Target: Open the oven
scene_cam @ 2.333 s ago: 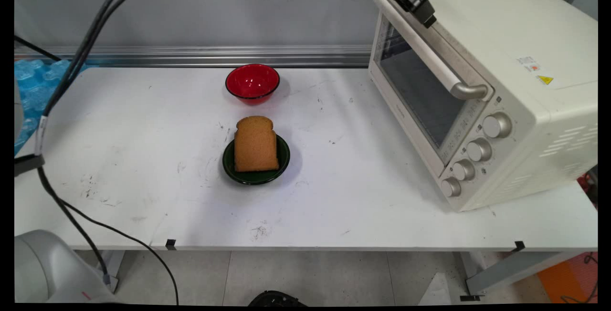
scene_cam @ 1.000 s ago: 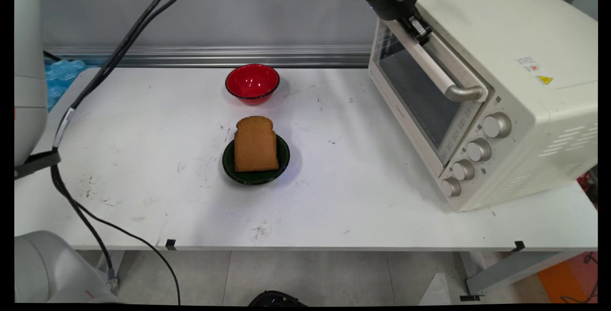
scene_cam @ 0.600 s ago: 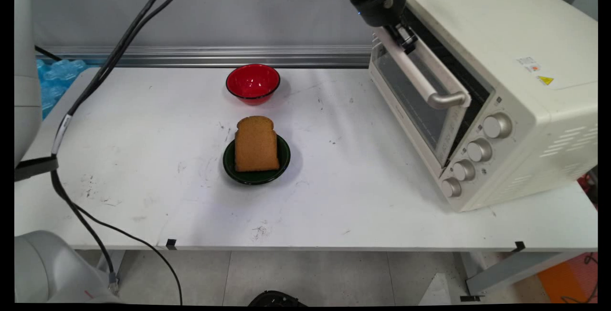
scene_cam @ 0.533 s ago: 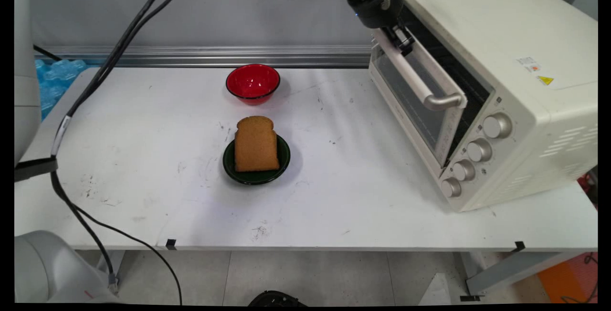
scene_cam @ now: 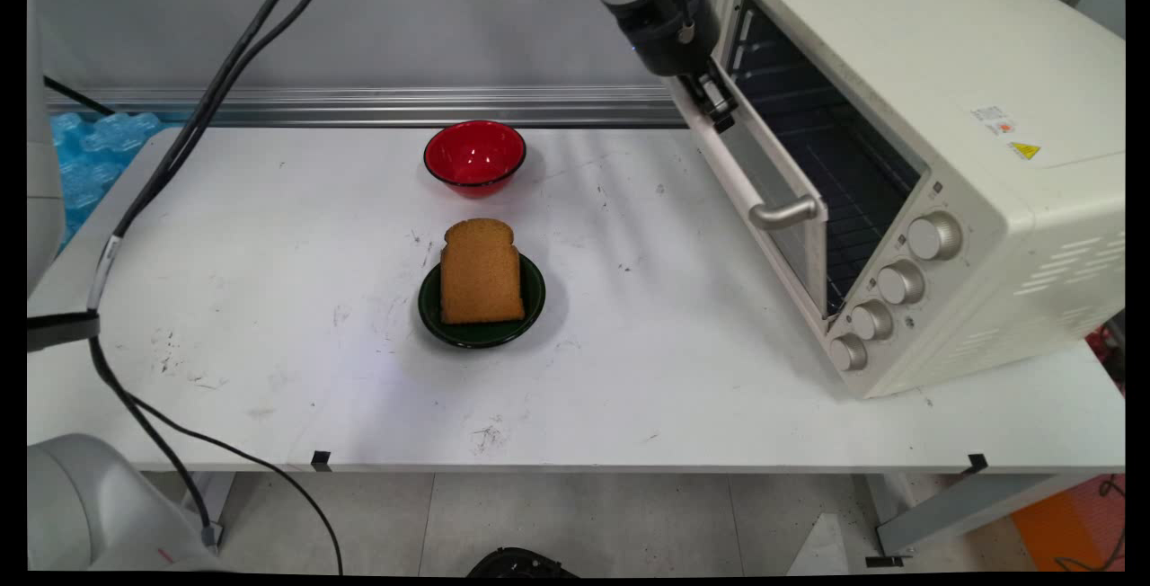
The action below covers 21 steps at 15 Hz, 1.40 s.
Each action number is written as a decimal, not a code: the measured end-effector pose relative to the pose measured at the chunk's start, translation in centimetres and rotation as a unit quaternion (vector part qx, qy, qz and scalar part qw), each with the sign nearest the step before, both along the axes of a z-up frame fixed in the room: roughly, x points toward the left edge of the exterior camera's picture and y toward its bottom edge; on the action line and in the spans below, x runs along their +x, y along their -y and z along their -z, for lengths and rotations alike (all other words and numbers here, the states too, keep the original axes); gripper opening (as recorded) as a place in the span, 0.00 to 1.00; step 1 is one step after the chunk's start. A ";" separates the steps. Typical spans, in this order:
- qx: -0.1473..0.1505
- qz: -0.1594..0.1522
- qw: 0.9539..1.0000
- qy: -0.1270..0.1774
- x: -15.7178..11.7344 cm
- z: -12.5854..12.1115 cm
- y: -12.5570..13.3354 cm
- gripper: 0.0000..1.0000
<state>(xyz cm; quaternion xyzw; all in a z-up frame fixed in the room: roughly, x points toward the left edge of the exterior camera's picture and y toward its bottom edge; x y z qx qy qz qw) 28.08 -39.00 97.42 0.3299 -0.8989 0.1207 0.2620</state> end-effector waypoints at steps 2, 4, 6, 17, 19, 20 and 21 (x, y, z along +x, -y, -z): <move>0.003 0.000 1.000 0.004 0.4 0.3 -0.2 0.00; 0.007 -0.001 1.000 0.008 1.0 0.9 -0.6 0.00; 0.010 -0.001 1.000 0.010 1.5 1.5 -1.0 0.00; 0.013 -0.002 1.000 0.008 5.6 5.1 -2.9 0.00; 0.012 -0.002 1.000 0.007 6.3 5.6 -3.2 0.00; 0.011 -0.003 1.000 0.006 6.8 6.0 -3.3 0.00; 0.011 -0.003 1.000 0.005 7.2 6.4 -3.5 0.00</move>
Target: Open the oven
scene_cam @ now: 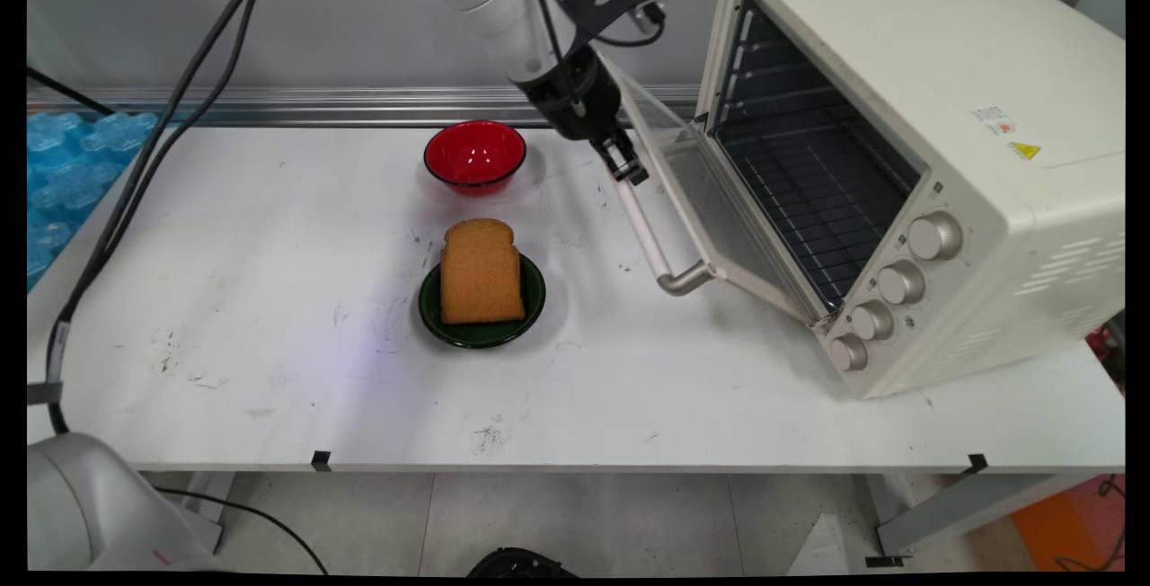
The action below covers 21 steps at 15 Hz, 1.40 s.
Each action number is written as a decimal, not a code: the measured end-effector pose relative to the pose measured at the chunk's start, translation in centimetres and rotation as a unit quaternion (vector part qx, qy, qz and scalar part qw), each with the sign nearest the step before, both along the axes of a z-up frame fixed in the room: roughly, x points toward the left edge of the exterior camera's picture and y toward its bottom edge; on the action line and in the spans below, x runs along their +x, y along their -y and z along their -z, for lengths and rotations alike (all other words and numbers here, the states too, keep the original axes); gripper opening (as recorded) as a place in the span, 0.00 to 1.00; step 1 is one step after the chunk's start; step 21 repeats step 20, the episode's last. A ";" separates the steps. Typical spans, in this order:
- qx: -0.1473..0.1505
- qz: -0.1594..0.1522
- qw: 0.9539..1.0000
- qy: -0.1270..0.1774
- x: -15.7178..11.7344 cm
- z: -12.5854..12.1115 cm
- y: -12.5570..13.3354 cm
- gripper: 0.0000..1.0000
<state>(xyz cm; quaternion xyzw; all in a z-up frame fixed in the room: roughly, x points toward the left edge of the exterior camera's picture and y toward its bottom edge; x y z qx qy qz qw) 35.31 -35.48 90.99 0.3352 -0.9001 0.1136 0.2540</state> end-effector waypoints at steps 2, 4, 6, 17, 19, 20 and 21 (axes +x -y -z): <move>-0.001 -0.001 1.000 -0.003 0.7 0.9 -0.3 0.00; -0.002 -0.003 1.000 -0.007 1.4 1.8 -0.6 0.00; -0.002 -0.005 1.000 -0.011 1.9 2.8 -1.0 0.00; -0.022 -0.013 0.999 -0.037 4.1 6.3 -1.8 0.00; -0.026 -0.012 0.999 -0.041 4.7 6.3 -2.1 0.00; -0.028 -0.012 0.999 -0.043 5.0 6.2 -2.3 0.00; -0.028 -0.012 0.999 -0.043 5.0 6.2 -2.3 0.00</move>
